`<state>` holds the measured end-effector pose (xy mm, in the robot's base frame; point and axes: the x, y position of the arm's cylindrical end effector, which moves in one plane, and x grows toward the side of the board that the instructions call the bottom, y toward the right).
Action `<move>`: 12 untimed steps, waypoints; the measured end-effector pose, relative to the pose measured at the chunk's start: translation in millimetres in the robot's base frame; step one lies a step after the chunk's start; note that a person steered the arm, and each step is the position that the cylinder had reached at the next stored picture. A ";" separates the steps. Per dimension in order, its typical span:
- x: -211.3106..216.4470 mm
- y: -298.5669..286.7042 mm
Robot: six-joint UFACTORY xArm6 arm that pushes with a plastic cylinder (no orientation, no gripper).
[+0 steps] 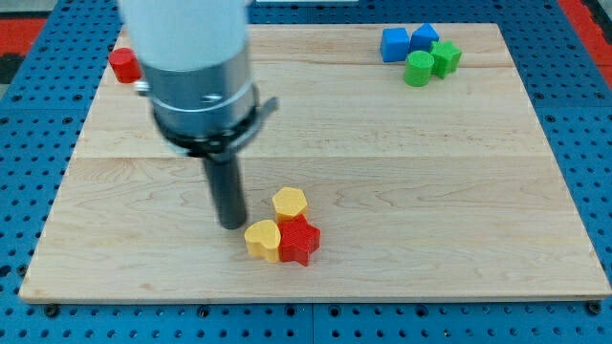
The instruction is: Push the red circle close left to the heart
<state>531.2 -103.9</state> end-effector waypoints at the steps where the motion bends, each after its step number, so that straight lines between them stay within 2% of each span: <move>1: -42.7 -68.7; 2: -85.7 -140.7; 3: -154.3 -191.4; 4: -189.4 -200.4; 5: -248.1 -199.5; 6: -274.0 -162.5; 7: -244.4 -76.8; 8: -168.9 -43.1; 9: -150.0 -37.5; 10: -218.5 -30.9; 11: -255.6 -85.2; 12: -210.7 -85.0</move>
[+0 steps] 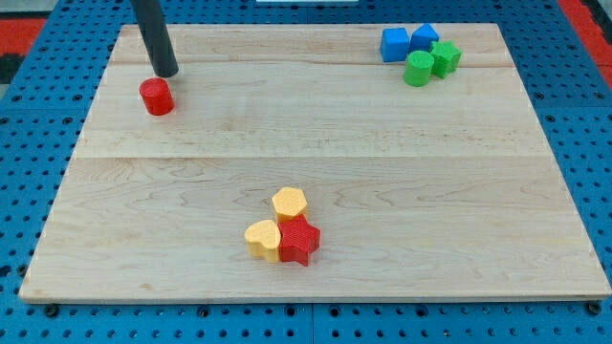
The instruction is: Push the red circle close left to the heart
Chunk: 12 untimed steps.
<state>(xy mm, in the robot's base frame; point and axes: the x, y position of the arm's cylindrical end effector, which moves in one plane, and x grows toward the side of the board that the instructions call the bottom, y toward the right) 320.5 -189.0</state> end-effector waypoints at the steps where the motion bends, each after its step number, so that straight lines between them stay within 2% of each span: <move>1: 61.2 8.3; 3: 53.9 -20.7; 4: 92.0 3.0; 5: 90.3 -11.1; 6: 90.3 -49.0; 7: 120.3 -31.4; 8: 142.3 38.3; 9: 164.3 78.1; 10: 173.1 82.7; 11: 174.0 59.3; 12: 192.6 88.5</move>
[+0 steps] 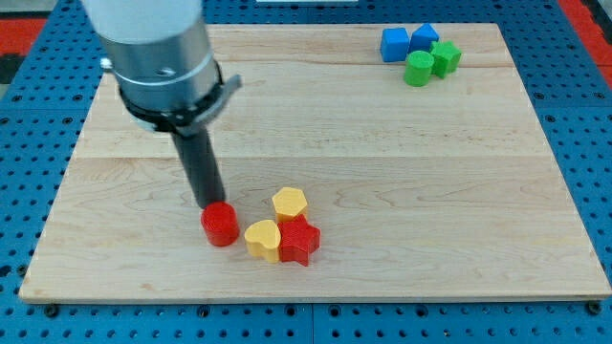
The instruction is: Push the red circle close left to the heart
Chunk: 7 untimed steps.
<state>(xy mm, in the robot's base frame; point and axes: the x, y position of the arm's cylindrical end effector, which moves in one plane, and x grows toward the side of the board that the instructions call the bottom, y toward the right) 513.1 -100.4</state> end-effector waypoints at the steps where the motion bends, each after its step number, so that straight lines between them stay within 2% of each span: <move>1: 2.2 -3.8; 2: 23.8 -21.0; 3: 49.0 -5.9; 4: 57.0 8.1; 6: 96.6 3.1; 7: 79.3 13.6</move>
